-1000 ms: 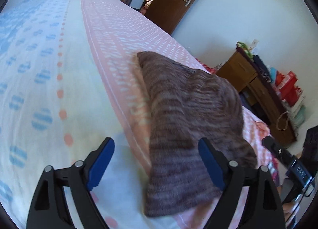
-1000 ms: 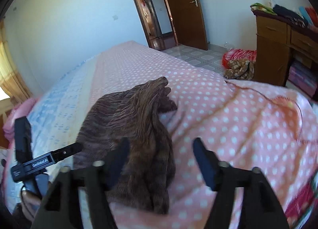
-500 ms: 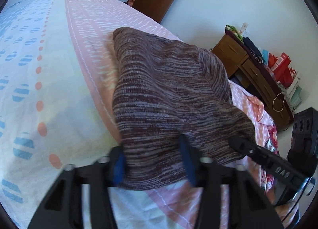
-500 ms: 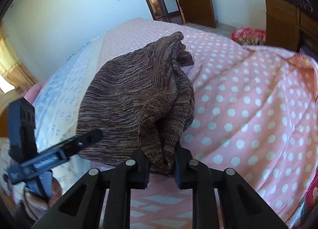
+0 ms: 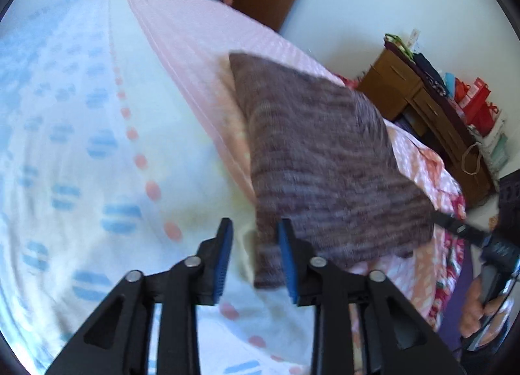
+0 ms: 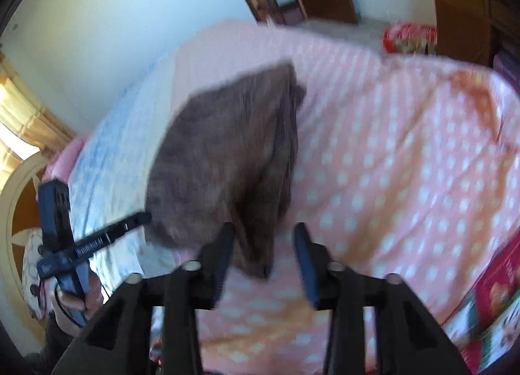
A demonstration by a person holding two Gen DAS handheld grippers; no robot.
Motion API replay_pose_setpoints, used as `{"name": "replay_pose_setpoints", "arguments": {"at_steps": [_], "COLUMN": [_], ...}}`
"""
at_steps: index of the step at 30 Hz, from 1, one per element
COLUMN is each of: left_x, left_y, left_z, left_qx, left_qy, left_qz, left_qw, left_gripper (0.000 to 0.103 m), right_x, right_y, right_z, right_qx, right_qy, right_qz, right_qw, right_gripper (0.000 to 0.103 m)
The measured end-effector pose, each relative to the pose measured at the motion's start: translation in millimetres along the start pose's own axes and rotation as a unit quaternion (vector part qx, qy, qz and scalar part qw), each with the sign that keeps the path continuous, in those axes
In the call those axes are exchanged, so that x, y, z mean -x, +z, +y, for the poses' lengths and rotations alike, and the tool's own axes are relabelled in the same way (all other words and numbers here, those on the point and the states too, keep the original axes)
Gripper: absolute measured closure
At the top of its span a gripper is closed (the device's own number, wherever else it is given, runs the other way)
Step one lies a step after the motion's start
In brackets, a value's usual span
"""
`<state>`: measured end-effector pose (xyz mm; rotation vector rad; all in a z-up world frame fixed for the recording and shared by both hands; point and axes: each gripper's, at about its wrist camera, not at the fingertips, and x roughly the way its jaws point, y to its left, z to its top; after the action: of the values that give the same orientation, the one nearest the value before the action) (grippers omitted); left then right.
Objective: Fold small clothes
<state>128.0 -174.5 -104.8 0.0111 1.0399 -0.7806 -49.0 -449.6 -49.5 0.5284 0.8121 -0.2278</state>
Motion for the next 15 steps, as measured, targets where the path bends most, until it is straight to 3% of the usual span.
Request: {"name": "replay_pose_setpoints", "arguments": {"at_steps": [1,3,6,8,10,13,15], "left_x": [2,4,-9,-27,-41,-62,-73], "left_y": [4,12,25,32,31,32,34], "left_z": [-5,-17,-41,-50,-53,-57,-56], "left_qx": [-0.013,-0.043,-0.065,-0.076,-0.087,-0.104,-0.106], "left_qy": [0.014,0.039,0.034,0.046,0.066,0.105,0.107], "left_qz": [-0.014,-0.041,-0.052,-0.053,-0.047,-0.041,-0.033], "left_qw": [0.9997,0.9975,0.9960,0.9946,0.9930,0.9881,0.9880], "left_gripper": [0.051,0.043,0.042,0.041,0.041,0.033,0.032], "right_x": [2,-6,-47,-72,-97,-140,-154], "right_y": [13,36,71,88,100,110,113], "right_z": [-1,5,12,2,-15,-38,-45], "right_qx": [-0.002,0.011,0.031,-0.005,-0.055,-0.137,-0.162], "right_qy": [-0.005,-0.024,-0.030,-0.036,-0.031,0.024,0.041], "right_qz": [-0.027,-0.056,-0.048,-0.050,-0.031,0.028,0.046], "right_qw": [1.000,0.998,0.998,0.998,0.998,0.990,0.985], "right_gripper": [0.034,0.034,0.034,0.034,0.034,0.034,0.035]}}
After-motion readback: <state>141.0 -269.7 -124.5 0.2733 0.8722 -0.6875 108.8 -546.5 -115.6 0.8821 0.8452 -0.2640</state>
